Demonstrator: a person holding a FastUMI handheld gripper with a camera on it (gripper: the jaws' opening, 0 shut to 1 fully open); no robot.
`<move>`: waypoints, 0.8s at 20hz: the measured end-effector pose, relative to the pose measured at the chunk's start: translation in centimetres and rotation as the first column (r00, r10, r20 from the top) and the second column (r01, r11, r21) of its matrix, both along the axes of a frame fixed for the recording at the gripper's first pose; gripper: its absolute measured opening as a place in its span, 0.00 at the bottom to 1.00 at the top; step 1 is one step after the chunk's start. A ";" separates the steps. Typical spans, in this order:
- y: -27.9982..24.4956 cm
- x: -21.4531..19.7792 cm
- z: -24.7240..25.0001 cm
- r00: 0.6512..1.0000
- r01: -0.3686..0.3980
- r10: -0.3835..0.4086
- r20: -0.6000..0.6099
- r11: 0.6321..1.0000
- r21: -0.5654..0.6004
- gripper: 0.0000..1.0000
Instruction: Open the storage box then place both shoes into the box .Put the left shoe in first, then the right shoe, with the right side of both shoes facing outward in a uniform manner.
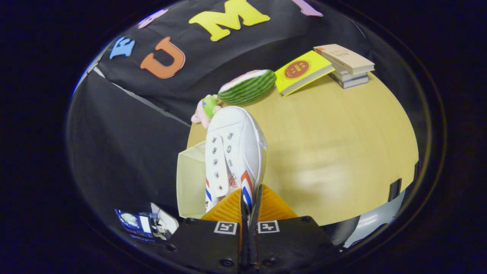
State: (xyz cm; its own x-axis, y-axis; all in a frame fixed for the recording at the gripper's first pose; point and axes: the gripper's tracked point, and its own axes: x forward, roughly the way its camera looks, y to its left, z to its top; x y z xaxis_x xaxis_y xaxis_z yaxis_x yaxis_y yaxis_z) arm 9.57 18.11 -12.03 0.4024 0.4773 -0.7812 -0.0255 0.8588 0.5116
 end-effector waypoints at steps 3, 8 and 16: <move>4.7 0.0 1.2 1.000 -0.018 0.019 0.022 1.000 -0.020 0.06; 10.9 -0.3 0.1 0.998 -0.061 0.061 -0.009 0.998 -0.010 0.06; 14.1 1.6 -4.5 0.997 -0.054 0.052 -0.049 0.998 -0.035 0.12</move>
State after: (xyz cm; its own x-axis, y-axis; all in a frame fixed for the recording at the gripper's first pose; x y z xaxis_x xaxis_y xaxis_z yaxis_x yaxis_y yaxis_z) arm 11.17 32.24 -16.53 0.3390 0.4679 -0.8162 -0.0478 0.8750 0.4817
